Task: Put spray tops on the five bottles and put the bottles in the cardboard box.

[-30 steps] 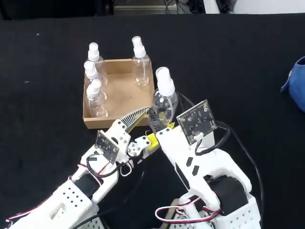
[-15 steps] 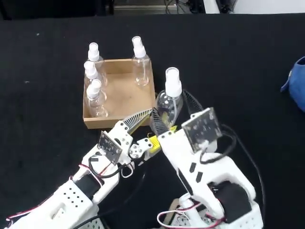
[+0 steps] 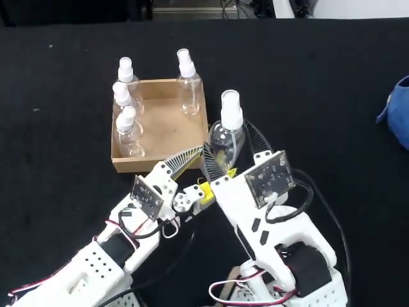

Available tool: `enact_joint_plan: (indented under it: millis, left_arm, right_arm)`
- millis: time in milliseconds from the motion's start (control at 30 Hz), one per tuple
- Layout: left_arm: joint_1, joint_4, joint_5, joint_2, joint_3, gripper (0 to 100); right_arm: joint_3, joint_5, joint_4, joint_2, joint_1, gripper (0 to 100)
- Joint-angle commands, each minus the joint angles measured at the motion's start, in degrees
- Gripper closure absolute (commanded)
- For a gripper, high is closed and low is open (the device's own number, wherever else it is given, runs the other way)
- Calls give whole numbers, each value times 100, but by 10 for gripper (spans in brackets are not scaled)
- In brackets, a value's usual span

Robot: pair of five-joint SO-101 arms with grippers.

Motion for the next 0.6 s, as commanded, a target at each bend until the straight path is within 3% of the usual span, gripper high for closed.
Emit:
enact_joint_plan:
  millis: [0,67,133,567]
  left_arm:
    - [57,9,44,-18,145,970]
    - [57,9,44,-18,145,970]
    - [48,9,35,-18,145,970]
    - [48,9,26,-18,145,970]
  right_arm:
    - [-48,53,-237,31,88,884]
    - [-48,44,-308,31,123,995]
    - [-31,44,-325,31,123,963]
    - [-31,53,-325,31,123,988]
